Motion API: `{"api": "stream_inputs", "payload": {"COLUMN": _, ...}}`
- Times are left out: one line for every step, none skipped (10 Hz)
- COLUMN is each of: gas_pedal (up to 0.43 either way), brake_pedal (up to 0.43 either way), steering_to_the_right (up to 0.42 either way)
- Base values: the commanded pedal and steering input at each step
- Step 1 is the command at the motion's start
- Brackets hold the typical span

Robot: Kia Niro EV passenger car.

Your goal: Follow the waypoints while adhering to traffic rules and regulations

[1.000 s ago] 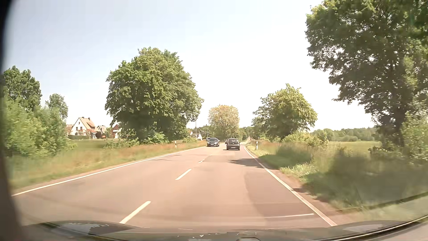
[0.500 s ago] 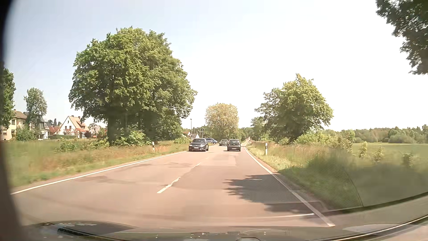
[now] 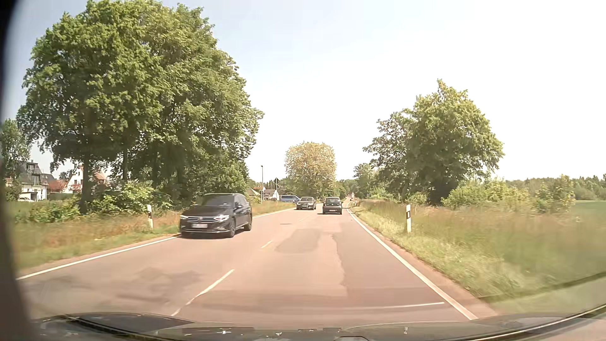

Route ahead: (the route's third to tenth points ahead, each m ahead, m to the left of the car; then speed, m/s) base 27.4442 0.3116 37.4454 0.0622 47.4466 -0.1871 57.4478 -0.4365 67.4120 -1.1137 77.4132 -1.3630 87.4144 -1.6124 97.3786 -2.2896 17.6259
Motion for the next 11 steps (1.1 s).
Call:
{"api": "stream_inputs", "payload": {"gas_pedal": 0.169, "brake_pedal": 0.0, "steering_to_the_right": 0.003}}
{"api": "stream_inputs", "payload": {"gas_pedal": 0.169, "brake_pedal": 0.0, "steering_to_the_right": 0.004}}
{"api": "stream_inputs", "payload": {"gas_pedal": 0.157, "brake_pedal": 0.0, "steering_to_the_right": 0.007}}
{"api": "stream_inputs", "payload": {"gas_pedal": 0.157, "brake_pedal": 0.0, "steering_to_the_right": 0.007}}
{"api": "stream_inputs", "payload": {"gas_pedal": 0.157, "brake_pedal": 0.0, "steering_to_the_right": 0.007}}
{"api": "stream_inputs", "payload": {"gas_pedal": 0.157, "brake_pedal": 0.0, "steering_to_the_right": 0.007}}
{"api": "stream_inputs", "payload": {"gas_pedal": 0.157, "brake_pedal": 0.0, "steering_to_the_right": 0.007}}
{"api": "stream_inputs", "payload": {"gas_pedal": 0.157, "brake_pedal": 0.0, "steering_to_the_right": 0.006}}
{"api": "stream_inputs", "payload": {"gas_pedal": 0.169, "brake_pedal": 0.0, "steering_to_the_right": 0.006}}
{"api": "stream_inputs", "payload": {"gas_pedal": 0.169, "brake_pedal": 0.0, "steering_to_the_right": 0.006}}
{"api": "stream_inputs", "payload": {"gas_pedal": 0.169, "brake_pedal": 0.0, "steering_to_the_right": 0.006}}
